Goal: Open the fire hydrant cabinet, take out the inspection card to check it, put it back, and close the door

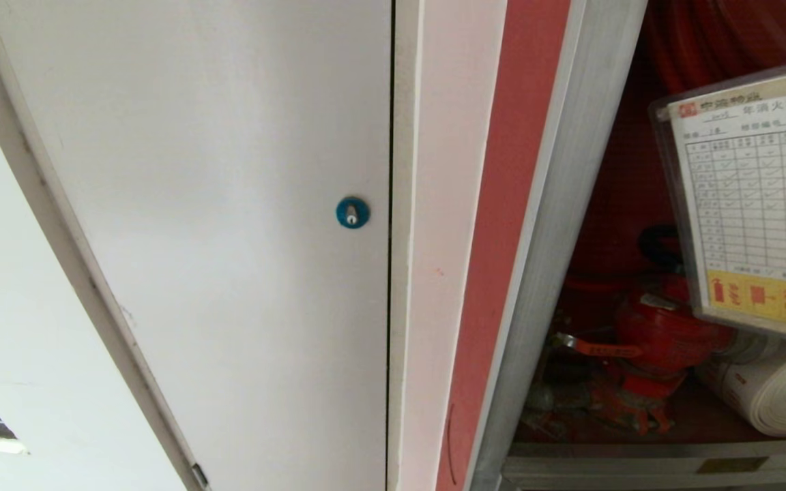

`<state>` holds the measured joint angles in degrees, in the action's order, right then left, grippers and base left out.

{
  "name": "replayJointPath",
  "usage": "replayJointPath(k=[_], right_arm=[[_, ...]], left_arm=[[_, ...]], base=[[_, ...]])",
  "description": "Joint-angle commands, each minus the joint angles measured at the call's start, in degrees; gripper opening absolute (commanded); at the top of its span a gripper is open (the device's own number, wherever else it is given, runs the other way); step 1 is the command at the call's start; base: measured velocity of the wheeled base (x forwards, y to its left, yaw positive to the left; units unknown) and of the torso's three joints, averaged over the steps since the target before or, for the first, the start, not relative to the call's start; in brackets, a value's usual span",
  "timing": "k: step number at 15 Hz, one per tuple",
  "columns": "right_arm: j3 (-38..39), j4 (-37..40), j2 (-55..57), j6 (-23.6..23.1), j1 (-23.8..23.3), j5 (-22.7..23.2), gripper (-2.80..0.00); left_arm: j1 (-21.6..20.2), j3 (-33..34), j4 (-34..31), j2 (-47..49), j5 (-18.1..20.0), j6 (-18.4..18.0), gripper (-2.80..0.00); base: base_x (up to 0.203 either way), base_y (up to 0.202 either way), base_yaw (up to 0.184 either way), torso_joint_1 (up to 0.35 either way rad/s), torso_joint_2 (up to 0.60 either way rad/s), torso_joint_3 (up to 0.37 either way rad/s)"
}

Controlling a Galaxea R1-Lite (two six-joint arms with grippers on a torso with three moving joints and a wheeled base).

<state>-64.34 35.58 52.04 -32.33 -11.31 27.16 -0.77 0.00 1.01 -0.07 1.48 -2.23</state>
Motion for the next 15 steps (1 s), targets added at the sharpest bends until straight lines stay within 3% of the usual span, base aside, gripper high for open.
replayJointPath(k=[1, 12, 15], right_arm=[[-4.19, 1.37, 0.99, -4.62, -2.59, -1.69, -2.8], [-12.62, 3.21, 6.83, -42.1, -3.19, -22.48, -2.8], [-13.11, 1.69, 8.47, -49.38, -3.19, -28.79, -2.8]], left_arm=[[-0.02, 0.43, 0.04, 0.07, 0.02, -0.05, -2.8], [-0.02, 0.36, 0.04, 0.01, 0.02, 0.01, -2.8], [-0.02, 0.44, 0.01, 0.07, 0.02, -0.03, -2.8]], base=[[0.0, 0.0, 0.0, 0.0, 0.0, 0.0], [0.0, 0.0, 0.0, 0.0, 0.0, 0.0], [0.0, 0.0, 0.0, 0.0, 0.0, 0.0]])
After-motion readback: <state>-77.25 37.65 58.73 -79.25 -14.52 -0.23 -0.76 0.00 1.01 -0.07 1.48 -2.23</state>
